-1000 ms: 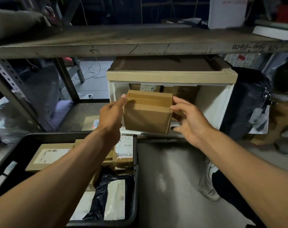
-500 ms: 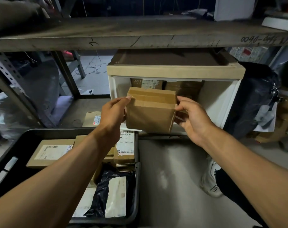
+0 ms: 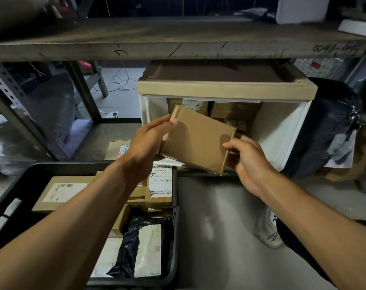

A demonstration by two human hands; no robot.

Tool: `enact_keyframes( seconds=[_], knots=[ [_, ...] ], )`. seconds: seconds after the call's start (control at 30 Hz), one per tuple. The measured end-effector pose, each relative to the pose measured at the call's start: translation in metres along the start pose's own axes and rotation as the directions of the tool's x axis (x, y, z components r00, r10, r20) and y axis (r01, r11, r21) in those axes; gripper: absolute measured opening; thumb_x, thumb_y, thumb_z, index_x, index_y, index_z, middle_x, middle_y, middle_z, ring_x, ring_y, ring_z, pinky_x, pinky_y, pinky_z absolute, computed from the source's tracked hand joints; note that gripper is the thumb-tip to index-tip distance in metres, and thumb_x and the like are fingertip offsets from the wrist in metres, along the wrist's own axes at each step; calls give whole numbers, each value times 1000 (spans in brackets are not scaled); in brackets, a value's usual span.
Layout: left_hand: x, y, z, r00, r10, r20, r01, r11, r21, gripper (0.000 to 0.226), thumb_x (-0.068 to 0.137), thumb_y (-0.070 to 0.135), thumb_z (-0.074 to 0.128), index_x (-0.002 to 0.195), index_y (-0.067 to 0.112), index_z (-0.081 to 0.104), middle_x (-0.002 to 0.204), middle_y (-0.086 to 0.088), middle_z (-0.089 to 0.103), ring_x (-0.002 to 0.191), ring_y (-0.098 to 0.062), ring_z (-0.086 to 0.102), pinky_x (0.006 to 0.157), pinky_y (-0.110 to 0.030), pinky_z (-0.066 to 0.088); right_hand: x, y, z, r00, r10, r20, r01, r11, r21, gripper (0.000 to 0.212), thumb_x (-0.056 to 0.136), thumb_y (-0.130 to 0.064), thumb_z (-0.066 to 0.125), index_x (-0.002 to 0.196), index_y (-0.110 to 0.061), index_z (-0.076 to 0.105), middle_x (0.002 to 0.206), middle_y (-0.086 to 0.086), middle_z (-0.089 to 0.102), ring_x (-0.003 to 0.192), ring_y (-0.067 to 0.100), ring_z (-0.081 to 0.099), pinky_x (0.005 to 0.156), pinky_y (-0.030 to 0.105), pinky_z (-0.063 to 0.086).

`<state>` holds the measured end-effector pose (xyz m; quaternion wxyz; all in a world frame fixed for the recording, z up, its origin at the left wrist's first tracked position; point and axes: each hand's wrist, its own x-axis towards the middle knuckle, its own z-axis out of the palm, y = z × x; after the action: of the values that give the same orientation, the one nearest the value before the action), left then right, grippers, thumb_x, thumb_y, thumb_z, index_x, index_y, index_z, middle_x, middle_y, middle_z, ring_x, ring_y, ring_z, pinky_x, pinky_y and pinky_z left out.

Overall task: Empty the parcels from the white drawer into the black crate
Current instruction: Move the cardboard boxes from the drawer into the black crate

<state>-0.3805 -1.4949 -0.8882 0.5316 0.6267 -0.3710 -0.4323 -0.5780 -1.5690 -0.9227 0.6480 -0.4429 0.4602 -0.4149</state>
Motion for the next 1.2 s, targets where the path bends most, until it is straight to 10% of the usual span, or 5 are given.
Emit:
enact_keyframes(
  seconds=[0.27, 0.6, 0.9, 1.2],
  knots=[
    [4, -17, -12, 993, -116, 20, 118, 985, -129, 43, 101, 48, 44, 135, 22, 53, 138, -2, 54, 117, -29, 56, 90, -42, 50, 9, 3, -1, 1000, -17, -12, 17, 999, -38, 25, 96, -38, 63, 111, -20, 69, 105, 2, 74, 104, 20, 67, 87, 38, 49],
    [5, -27, -6, 994, -105, 7, 105, 989, -105, 37, 98, 37, 56, 131, 21, 59, 128, -6, 62, 120, -29, 55, 97, -41, 46, 15, 11, 1, 999, 32, 12, -31, 999, -44, 21, 100, -32, 51, 103, -25, 71, 105, -2, 74, 109, 16, 65, 102, 41, 48],
    [7, -25, -5, 1000, -12, -27, 10, 998, -65, 48, 88, 48, 63, 124, 15, 65, 114, -4, 73, 113, -26, 65, 100, -45, 48, 16, 15, 1, 998, 21, -51, -29, 988, -153, 31, 92, -56, 59, 103, -31, 71, 109, -2, 75, 102, 20, 69, 73, 33, 48],
    [8, -30, -3, 998, -28, -49, 26, 999, -39, 40, 92, 37, 67, 126, 17, 61, 114, -9, 72, 107, -31, 68, 91, -50, 58, 13, 11, 2, 998, -68, -5, 65, 969, -238, 35, 88, -56, 66, 101, -25, 77, 100, -13, 78, 105, 9, 68, 102, 38, 48]
  ],
)
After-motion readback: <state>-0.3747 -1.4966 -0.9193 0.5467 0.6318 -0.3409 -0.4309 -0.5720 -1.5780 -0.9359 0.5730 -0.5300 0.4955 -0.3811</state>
